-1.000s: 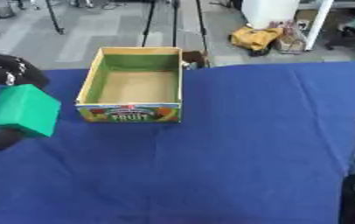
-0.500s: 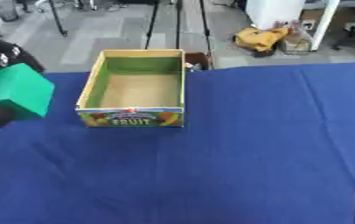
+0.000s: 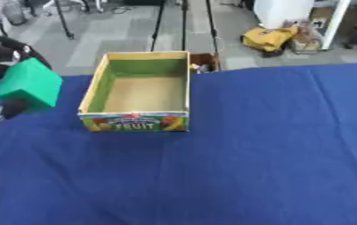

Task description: Pick up objects on the table and place them in the box.

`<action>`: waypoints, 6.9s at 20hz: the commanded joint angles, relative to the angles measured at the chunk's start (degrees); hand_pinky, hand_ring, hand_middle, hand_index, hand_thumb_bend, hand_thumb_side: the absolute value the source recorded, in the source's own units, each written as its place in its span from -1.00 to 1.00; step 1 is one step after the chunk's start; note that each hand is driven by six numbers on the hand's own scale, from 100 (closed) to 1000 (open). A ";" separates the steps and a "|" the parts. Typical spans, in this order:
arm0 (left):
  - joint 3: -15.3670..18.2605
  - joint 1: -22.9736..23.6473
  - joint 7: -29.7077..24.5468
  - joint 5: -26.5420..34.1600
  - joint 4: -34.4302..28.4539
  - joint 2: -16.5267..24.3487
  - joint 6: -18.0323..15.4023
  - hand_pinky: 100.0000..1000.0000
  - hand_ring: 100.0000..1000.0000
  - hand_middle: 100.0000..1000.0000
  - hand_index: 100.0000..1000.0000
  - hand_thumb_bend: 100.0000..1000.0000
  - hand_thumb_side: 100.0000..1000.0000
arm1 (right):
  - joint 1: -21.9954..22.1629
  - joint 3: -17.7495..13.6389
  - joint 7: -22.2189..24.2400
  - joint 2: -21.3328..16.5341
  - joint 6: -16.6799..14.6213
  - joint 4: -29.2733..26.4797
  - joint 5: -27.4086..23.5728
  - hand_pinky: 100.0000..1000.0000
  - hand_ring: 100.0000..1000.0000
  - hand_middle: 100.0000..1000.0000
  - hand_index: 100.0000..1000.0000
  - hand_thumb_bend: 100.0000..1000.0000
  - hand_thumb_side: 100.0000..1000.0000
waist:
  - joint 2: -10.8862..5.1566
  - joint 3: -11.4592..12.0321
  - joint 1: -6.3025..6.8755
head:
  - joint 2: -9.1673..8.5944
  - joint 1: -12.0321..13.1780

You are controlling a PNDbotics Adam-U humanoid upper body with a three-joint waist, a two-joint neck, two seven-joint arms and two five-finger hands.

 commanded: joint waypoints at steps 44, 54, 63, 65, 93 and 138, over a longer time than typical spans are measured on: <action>2.74 -7.24 4.54 16.46 16.17 7.91 -11.99 0.20 0.29 -0.10 -0.16 -1.00 0.33 | -6.49 0.00 7.80 -0.45 -2.66 -0.47 -5.77 0.50 0.69 -0.12 0.63 -1.00 0.54 | 9.08 -13.26 2.14 | -11.46 16.64; 2.14 -7.92 1.27 19.09 19.90 7.43 -13.87 0.23 0.31 -0.08 -0.15 -1.00 0.47 | -7.00 -0.15 9.33 -0.60 -2.84 -0.07 -6.87 0.50 0.71 -0.14 0.64 -1.00 0.52 | 10.94 -15.61 3.40 | -12.64 17.18; 1.84 -7.75 -4.52 18.92 19.91 6.99 -15.81 0.27 0.38 0.00 -0.04 -1.00 0.55 | -7.07 -0.68 10.11 -1.46 -2.86 0.39 -7.39 0.50 0.73 -0.16 0.65 -1.00 0.50 | 12.04 -16.16 4.27 | -12.34 16.93; 1.77 -7.57 -5.37 18.27 19.55 6.84 -16.93 0.28 0.40 0.02 -0.02 -1.00 0.53 | -7.05 -0.76 10.06 -1.54 -2.86 0.45 -7.47 0.50 0.73 -0.16 0.65 -1.00 0.50 | 12.06 -16.19 4.26 | -12.20 16.95; -0.59 -9.65 11.44 -5.90 20.73 3.57 -19.36 0.34 0.48 0.24 0.81 -1.00 0.51 | -7.61 -1.10 10.41 -0.74 -3.85 1.34 -8.07 0.52 0.73 -0.17 0.65 -1.00 0.50 | 13.15 -17.12 3.24 | -15.66 18.44; 0.94 -4.21 17.79 25.28 11.71 5.72 -12.20 0.26 0.37 0.03 0.60 -1.00 0.56 | -4.58 -0.59 6.68 0.69 -1.24 -1.12 -6.83 0.50 0.72 -0.11 0.65 -1.00 0.43 | 8.41 -12.88 1.92 | -12.90 16.22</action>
